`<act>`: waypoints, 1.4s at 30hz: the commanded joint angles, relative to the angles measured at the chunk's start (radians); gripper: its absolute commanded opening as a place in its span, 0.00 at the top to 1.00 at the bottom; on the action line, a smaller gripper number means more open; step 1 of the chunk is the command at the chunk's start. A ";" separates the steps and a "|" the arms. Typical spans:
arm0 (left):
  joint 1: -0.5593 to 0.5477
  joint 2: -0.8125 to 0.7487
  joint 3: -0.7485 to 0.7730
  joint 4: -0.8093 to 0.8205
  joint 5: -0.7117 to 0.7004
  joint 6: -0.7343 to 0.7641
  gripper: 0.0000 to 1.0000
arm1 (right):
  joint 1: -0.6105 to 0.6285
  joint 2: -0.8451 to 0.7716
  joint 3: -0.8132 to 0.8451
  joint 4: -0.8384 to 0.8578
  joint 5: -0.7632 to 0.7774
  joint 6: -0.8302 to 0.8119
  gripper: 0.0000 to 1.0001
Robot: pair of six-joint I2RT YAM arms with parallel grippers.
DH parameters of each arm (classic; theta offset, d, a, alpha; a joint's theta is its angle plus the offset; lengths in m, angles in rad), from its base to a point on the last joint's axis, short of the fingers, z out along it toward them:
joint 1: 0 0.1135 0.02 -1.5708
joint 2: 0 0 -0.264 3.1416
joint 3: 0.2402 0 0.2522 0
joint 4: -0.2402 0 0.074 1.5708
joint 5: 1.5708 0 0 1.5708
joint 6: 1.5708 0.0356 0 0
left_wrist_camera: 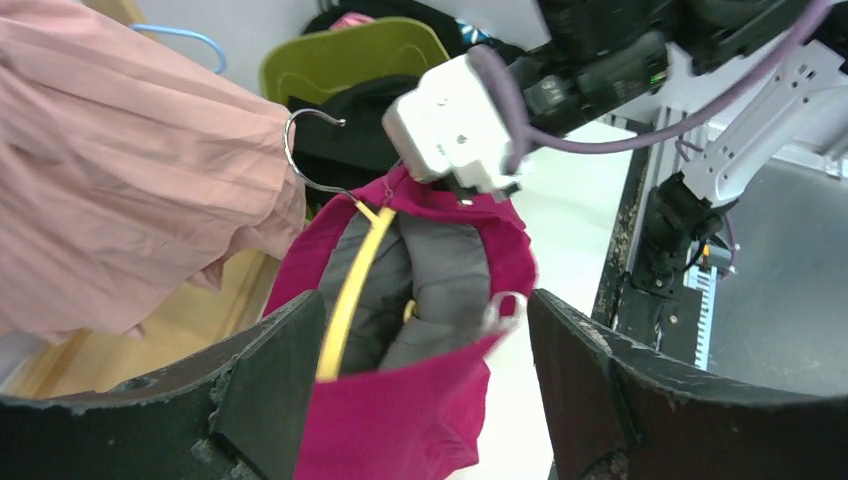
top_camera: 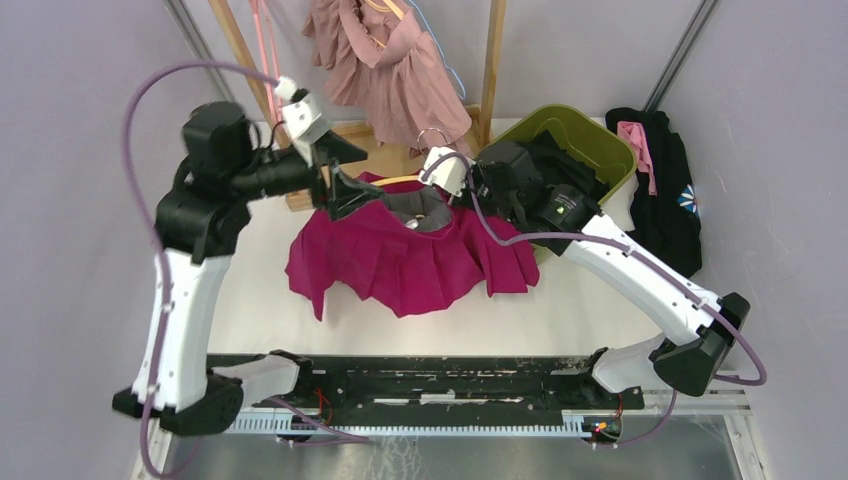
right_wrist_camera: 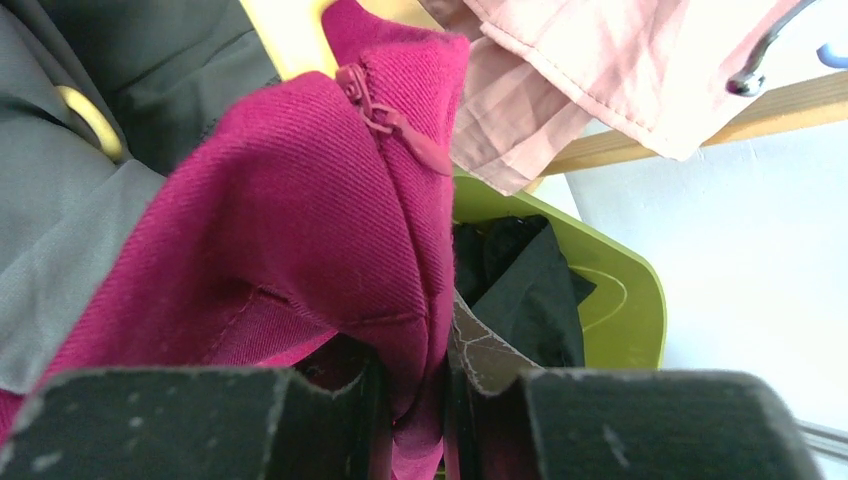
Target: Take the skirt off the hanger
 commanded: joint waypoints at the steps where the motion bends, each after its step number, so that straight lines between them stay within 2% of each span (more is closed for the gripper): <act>1: -0.001 0.160 0.050 -0.012 0.140 0.112 0.23 | 0.003 -0.079 0.029 0.106 -0.094 0.047 0.99; 8: -0.007 0.268 0.078 -0.053 0.166 0.190 0.24 | 0.024 -0.103 0.050 0.023 -0.187 0.042 0.99; 16: -0.030 0.340 0.120 -0.059 0.172 0.162 0.25 | 0.040 -0.120 0.043 0.018 -0.218 0.045 0.99; 23: -0.098 0.328 0.059 -0.181 0.105 0.224 0.35 | 0.044 -0.104 0.053 0.029 -0.191 0.042 0.99; 28: -0.112 0.306 0.018 -0.230 0.058 0.229 0.38 | 0.044 -0.092 0.068 0.033 -0.175 0.034 0.99; 33: -0.124 0.276 0.011 -0.233 0.066 0.232 0.37 | 0.043 -0.086 0.080 0.033 -0.173 0.031 0.99; 42: -0.181 0.343 -0.043 -0.232 0.041 0.235 0.24 | 0.044 -0.095 0.082 0.035 -0.168 0.032 0.99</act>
